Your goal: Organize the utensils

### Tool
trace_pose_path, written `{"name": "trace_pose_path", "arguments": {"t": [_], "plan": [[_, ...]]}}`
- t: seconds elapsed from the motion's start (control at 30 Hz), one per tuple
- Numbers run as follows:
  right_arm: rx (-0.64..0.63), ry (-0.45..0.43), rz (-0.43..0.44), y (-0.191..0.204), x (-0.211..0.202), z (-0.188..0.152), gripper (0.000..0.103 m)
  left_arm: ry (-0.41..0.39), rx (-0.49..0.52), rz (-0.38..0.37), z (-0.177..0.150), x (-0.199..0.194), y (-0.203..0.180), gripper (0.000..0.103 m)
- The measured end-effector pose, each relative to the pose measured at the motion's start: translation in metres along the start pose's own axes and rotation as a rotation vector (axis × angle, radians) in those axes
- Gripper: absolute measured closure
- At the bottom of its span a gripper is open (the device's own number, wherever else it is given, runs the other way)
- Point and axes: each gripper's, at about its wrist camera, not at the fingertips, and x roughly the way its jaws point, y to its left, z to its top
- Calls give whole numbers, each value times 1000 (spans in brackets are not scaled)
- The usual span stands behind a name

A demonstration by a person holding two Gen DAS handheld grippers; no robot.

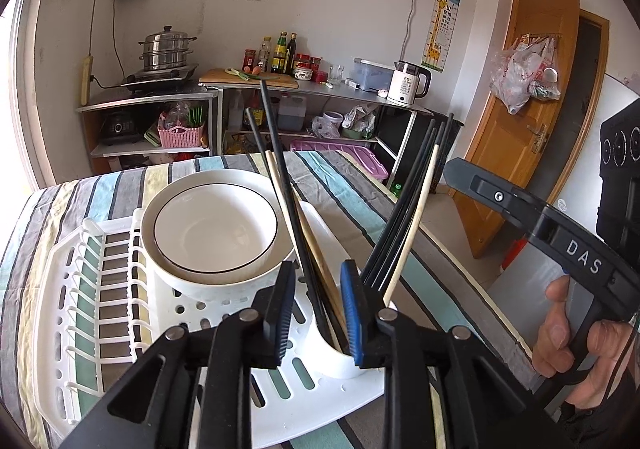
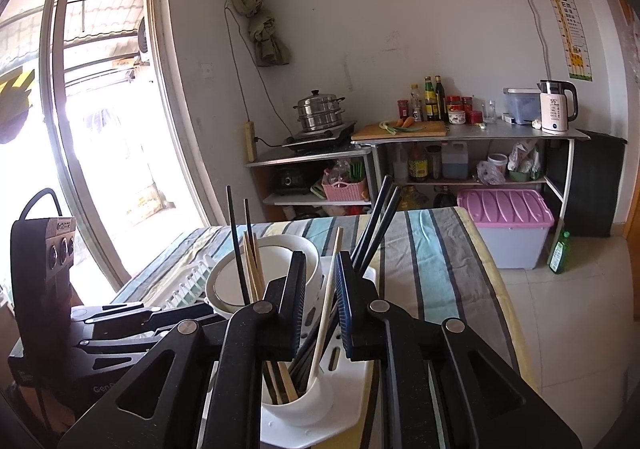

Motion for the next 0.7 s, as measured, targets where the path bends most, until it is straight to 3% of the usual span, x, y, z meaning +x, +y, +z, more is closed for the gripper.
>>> {"name": "trace_pose_path", "arguments": {"t": [0.33, 0.53, 0.7], "plan": [[6, -2, -7, 10, -57, -29, 86, -31, 0, 38, -41, -44, -12, 78], [-20, 9, -5, 27, -98, -60, 78, -50, -30, 78, -80, -79, -22, 74], [-54, 41, -23, 44, -123, -89, 78, -67, -58, 125, -115, -108, -29, 72]]}}
